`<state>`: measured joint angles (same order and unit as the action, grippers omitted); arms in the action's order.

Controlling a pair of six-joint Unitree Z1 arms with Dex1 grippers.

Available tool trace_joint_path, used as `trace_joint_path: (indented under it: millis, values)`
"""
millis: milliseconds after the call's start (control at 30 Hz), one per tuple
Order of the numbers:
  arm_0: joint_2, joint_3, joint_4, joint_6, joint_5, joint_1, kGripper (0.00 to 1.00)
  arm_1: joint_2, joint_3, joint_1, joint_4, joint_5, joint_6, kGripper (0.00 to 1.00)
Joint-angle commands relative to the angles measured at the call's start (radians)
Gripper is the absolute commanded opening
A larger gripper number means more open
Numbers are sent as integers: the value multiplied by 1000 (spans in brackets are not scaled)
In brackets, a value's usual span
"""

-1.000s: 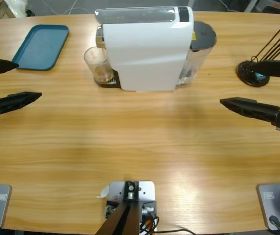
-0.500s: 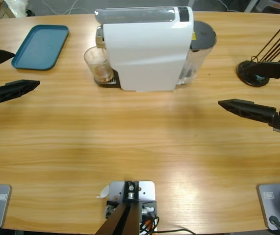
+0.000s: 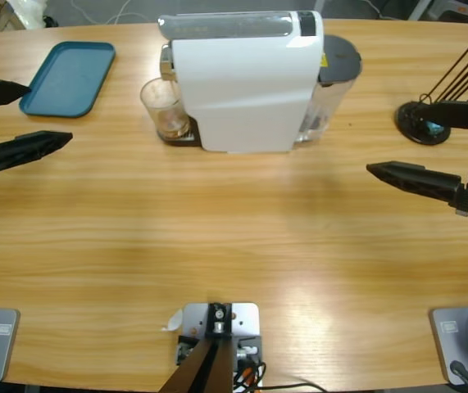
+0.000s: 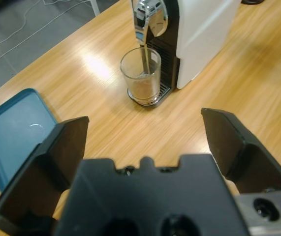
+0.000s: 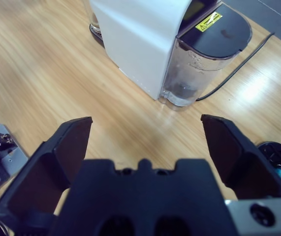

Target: Pour coffee

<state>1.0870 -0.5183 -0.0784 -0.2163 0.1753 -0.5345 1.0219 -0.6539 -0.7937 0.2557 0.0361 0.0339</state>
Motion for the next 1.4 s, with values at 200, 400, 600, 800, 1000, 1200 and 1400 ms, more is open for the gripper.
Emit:
trace_joint_path:
  millis: [200,400,600,800,1000,1200,1400]
  values:
    - [34,38,-14,0,19,5,1000,38,33,-11,-3,21,-2,1000]
    - [36,39,-16,2,19,5,1000,47,31,-11,-3,24,1,1000]
    - [53,39,-23,2,19,5,1000,50,31,-11,-3,28,1,1000]
    - [71,39,-38,3,19,5,1000,52,31,-11,-3,30,2,1000]
    - [74,37,-41,1,21,3,1000,52,31,-10,-3,30,2,1000]
    - [148,20,-87,3,40,1,1000,63,31,-10,-6,30,1,1000]
    - [334,-59,-171,-99,62,6,1000,61,29,-10,7,30,-1,1000]
